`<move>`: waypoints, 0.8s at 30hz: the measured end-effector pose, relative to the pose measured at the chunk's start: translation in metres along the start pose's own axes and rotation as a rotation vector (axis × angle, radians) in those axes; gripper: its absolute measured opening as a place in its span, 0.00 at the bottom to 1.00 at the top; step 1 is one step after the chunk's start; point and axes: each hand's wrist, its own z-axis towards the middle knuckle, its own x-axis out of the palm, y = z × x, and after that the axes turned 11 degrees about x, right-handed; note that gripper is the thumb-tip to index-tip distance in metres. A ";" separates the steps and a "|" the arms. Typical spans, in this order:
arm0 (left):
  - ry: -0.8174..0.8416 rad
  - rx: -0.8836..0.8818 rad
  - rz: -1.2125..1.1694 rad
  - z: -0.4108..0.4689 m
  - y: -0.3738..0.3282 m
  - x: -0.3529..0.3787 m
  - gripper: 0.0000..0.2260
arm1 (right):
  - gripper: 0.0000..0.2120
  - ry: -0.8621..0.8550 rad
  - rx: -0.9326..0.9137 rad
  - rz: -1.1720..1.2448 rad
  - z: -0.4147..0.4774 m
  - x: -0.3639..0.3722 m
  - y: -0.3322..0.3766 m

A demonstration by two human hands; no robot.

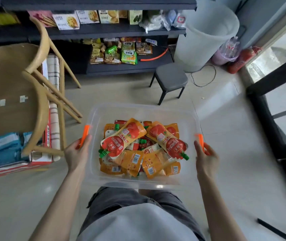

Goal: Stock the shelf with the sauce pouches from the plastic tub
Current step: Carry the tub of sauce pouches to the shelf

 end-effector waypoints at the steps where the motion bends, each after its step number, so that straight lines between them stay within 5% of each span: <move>1: -0.023 -0.017 0.003 0.012 -0.008 0.010 0.11 | 0.17 0.003 -0.007 -0.044 0.013 0.010 0.018; 13: -0.200 -0.088 -0.069 0.174 -0.097 0.095 0.09 | 0.18 0.123 -0.057 -0.104 0.135 0.162 0.192; 24: 0.034 -0.062 0.058 0.396 -0.177 0.190 0.08 | 0.16 -0.062 0.125 0.003 0.221 0.288 0.267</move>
